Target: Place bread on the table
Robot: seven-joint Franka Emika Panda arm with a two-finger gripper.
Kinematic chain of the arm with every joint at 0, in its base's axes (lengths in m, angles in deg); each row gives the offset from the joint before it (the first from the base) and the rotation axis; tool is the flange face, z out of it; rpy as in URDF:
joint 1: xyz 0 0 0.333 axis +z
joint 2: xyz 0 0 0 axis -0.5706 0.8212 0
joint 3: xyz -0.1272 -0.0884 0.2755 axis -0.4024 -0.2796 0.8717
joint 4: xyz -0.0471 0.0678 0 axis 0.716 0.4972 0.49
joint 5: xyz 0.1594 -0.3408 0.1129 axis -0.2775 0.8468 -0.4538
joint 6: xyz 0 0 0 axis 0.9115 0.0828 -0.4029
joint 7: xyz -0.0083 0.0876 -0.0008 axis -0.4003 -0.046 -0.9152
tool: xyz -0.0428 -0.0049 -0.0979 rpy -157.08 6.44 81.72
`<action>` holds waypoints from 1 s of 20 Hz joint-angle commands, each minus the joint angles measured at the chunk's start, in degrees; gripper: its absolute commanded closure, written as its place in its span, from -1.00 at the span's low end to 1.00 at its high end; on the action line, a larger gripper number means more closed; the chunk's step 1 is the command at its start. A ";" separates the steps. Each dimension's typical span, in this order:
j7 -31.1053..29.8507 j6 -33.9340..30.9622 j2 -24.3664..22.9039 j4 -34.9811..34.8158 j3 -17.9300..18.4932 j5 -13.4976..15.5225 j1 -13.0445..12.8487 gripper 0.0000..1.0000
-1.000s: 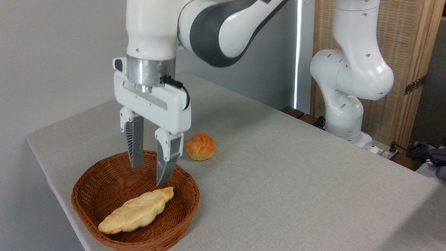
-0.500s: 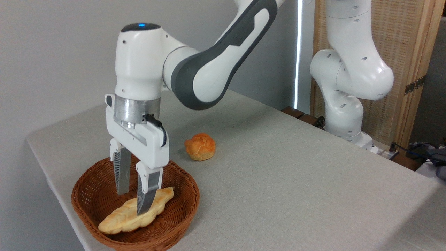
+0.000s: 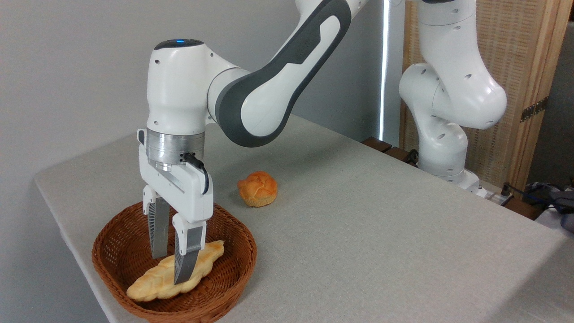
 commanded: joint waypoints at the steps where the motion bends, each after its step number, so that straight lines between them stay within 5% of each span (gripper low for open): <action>1: 0.30 1.11 0.29 0.38 -0.07 -1.71 0.25 -1.00; 13: 0.92 1.11 1.17 0.29 -0.16 -2.33 -0.19 -0.97; 17: 0.92 1.02 0.99 0.29 -0.16 -2.33 -0.19 0.05; 18: 1.01 1.02 0.99 0.29 -0.16 -2.33 -0.11 0.21; 20: 1.01 1.02 0.90 0.29 -0.16 -2.33 -0.10 0.22</action>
